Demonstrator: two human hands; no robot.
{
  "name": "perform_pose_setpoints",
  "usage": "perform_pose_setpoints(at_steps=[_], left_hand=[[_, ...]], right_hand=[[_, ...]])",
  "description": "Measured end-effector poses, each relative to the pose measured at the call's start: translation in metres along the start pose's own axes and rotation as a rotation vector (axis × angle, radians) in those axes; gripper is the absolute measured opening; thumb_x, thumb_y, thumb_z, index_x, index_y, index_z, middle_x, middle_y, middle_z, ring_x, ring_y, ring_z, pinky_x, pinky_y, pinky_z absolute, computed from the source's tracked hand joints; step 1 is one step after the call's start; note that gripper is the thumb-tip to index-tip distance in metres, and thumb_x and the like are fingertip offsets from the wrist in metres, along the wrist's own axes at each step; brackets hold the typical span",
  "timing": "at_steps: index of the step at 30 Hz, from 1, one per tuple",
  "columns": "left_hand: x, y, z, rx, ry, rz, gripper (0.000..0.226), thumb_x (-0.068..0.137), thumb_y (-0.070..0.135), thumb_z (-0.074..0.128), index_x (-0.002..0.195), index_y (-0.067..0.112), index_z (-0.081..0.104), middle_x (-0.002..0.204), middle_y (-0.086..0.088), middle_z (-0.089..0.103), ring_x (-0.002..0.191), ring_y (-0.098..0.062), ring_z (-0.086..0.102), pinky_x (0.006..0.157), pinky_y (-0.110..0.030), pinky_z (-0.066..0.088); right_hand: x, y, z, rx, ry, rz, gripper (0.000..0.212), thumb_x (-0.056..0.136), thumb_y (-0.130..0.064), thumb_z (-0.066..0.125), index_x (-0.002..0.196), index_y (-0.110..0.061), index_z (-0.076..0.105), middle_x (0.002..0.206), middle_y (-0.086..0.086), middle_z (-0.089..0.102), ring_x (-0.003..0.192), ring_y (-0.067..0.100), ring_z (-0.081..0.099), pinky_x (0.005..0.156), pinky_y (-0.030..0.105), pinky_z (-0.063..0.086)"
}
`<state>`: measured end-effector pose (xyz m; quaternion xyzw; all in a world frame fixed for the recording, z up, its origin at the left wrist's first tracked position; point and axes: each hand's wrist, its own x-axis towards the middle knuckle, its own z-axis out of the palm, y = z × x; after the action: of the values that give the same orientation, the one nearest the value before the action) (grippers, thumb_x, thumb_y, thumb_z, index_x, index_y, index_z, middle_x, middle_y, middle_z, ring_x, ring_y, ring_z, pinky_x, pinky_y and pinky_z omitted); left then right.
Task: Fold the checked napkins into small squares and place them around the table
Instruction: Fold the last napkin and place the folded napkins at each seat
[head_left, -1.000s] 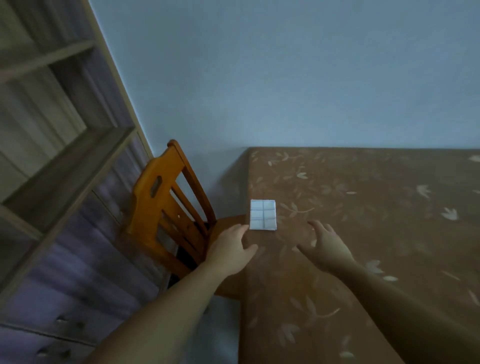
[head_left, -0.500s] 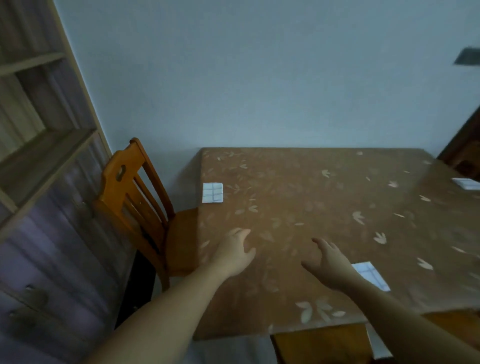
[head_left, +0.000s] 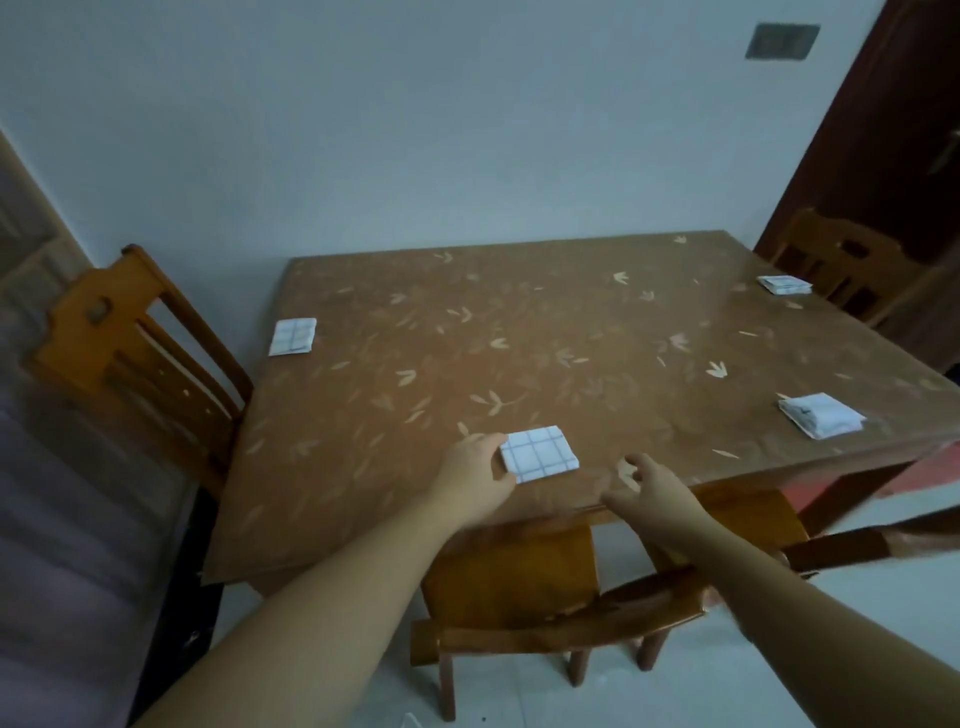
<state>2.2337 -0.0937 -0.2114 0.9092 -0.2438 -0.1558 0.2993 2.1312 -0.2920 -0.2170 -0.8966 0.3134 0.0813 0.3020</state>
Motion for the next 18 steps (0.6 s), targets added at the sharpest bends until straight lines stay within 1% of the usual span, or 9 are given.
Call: perform_pose_setpoints(at_steps=[2, 5, 8, 10, 11, 14, 16, 18], left_hand=[[0.012, 0.003, 0.006, 0.0, 0.009, -0.027, 0.051, 0.093, 0.021, 0.058, 0.142, 0.013, 0.047, 0.146, -0.008, 0.047, 0.135, -0.023, 0.041, 0.105, -0.028, 0.033], [0.035, -0.001, 0.019, -0.038, 0.007, -0.087, 0.056, 0.092, 0.023, 0.059, 0.145, 0.015, 0.042, 0.149, -0.007, 0.043, 0.137, -0.024, 0.037, 0.107, -0.03, 0.032], [0.054, -0.01, 0.041, -0.097, 0.02, -0.17, 0.052, 0.09, 0.023, 0.06, 0.14, 0.015, 0.047, 0.14, -0.009, 0.051, 0.127, -0.024, 0.047, 0.096, -0.028, 0.037], [0.059, -0.014, 0.056, -0.125, 0.015, -0.25, 0.048, 0.091, 0.022, 0.061, 0.137, 0.014, 0.05, 0.134, -0.008, 0.056, 0.123, -0.024, 0.051, 0.09, -0.026, 0.038], [0.06, -0.016, 0.063, -0.141, 0.015, -0.299, 0.046, 0.091, 0.023, 0.061, 0.136, 0.014, 0.052, 0.132, -0.006, 0.058, 0.121, -0.024, 0.053, 0.089, -0.026, 0.039], [0.066, -0.023, 0.08, -0.178, 0.031, -0.447, 0.046, 0.092, 0.029, 0.061, 0.135, 0.015, 0.055, 0.129, -0.004, 0.063, 0.119, -0.024, 0.056, 0.101, -0.033, 0.044], [0.07, -0.029, 0.091, -0.238, 0.062, -0.538, 0.04, 0.092, 0.028, 0.061, 0.129, 0.012, 0.061, 0.127, -0.005, 0.064, 0.119, -0.024, 0.057, 0.102, -0.035, 0.045], [0.073, -0.033, 0.102, -0.258, 0.104, -0.608, 0.032, 0.093, 0.028, 0.06, 0.121, 0.013, 0.067, 0.122, -0.006, 0.067, 0.117, -0.024, 0.06, 0.102, -0.037, 0.047]], right_hand=[[0.014, 0.005, -0.006, -0.014, -0.015, -0.022, 0.073, 0.089, -0.038, 0.061, 0.151, -0.014, 0.03, 0.151, 0.01, 0.041, 0.132, 0.027, 0.045, 0.105, 0.041, 0.044], [0.041, 0.013, -0.007, -0.044, -0.04, -0.023, 0.075, 0.089, -0.043, 0.061, 0.151, -0.013, 0.03, 0.15, 0.01, 0.042, 0.131, 0.026, 0.046, 0.107, 0.042, 0.044], [0.068, 0.024, -0.001, -0.039, -0.05, -0.019, 0.072, 0.09, -0.045, 0.06, 0.149, -0.012, 0.034, 0.147, 0.011, 0.046, 0.128, 0.026, 0.049, 0.104, 0.041, 0.046], [0.083, 0.03, 0.004, -0.006, -0.064, -0.005, 0.066, 0.092, -0.041, 0.059, 0.147, -0.011, 0.038, 0.142, 0.011, 0.051, 0.12, 0.025, 0.055, 0.095, 0.036, 0.048], [0.09, 0.033, 0.008, 0.002, -0.079, -0.001, 0.062, 0.093, -0.039, 0.058, 0.146, -0.011, 0.04, 0.14, 0.011, 0.053, 0.114, 0.024, 0.058, 0.09, 0.033, 0.048], [0.116, 0.044, 0.022, 0.018, -0.106, -0.029, 0.049, 0.097, -0.031, 0.054, 0.14, -0.011, 0.047, 0.13, 0.01, 0.06, 0.1, 0.019, 0.061, 0.08, 0.029, 0.051], [0.132, 0.048, 0.031, 0.05, -0.135, -0.047, 0.04, 0.098, -0.027, 0.053, 0.134, -0.008, 0.054, 0.115, 0.008, 0.064, 0.085, 0.016, 0.062, 0.066, 0.023, 0.049], [0.144, 0.05, 0.038, 0.099, -0.162, -0.036, 0.036, 0.098, -0.028, 0.054, 0.127, -0.006, 0.059, 0.099, 0.004, 0.065, 0.071, 0.009, 0.059, 0.053, 0.019, 0.042]])
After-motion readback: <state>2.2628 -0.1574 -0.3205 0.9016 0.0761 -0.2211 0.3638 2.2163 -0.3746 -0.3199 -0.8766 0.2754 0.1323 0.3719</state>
